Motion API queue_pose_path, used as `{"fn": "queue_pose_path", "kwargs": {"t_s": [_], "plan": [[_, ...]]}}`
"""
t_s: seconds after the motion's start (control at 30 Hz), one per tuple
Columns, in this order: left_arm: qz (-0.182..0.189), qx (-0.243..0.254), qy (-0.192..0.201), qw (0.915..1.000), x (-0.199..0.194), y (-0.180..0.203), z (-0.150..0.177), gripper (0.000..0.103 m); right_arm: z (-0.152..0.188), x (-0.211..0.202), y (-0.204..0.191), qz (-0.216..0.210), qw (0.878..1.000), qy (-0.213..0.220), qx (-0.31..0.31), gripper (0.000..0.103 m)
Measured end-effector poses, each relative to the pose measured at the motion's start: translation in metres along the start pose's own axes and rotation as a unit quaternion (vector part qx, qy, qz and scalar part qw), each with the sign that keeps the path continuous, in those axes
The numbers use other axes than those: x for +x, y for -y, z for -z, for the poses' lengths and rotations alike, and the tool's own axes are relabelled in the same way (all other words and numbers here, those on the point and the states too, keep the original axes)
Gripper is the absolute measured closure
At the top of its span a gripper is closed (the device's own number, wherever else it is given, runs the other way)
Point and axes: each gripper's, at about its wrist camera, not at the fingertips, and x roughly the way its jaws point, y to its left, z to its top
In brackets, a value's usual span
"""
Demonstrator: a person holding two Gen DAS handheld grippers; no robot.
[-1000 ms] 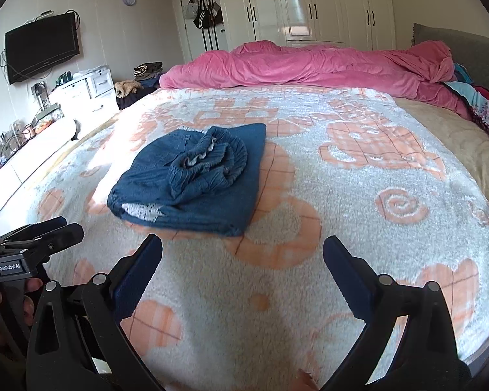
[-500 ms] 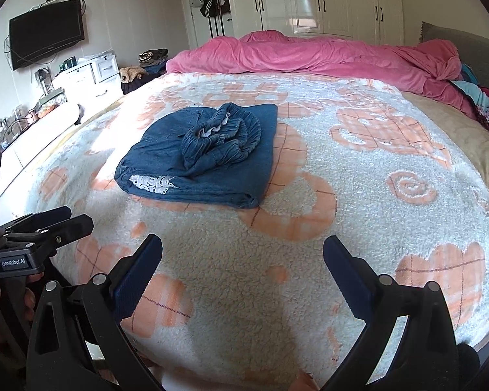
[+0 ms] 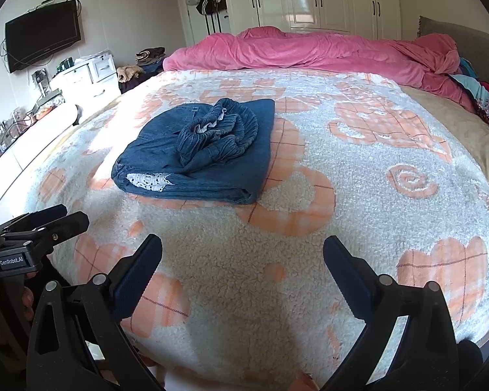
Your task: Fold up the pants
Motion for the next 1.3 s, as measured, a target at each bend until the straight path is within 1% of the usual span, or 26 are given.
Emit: {"fn": "queue_pose_path", "kwargs": {"t_s": [0.57,1.3], "plan": [[-0.015,0.001,-0.004,0.9999,-0.0009,-0.0008,-0.0018,0.009,-0.0003,-0.0004,0.0010,0.001,1.000,-0.001,0.002,0.004],[-0.024,-0.002,-0.001,0.9997,-0.0030,-0.0024,-0.0040,0.009,0.0002,0.0013,-0.0004,0.002,1.000,-0.006,0.002,0.004]]}}
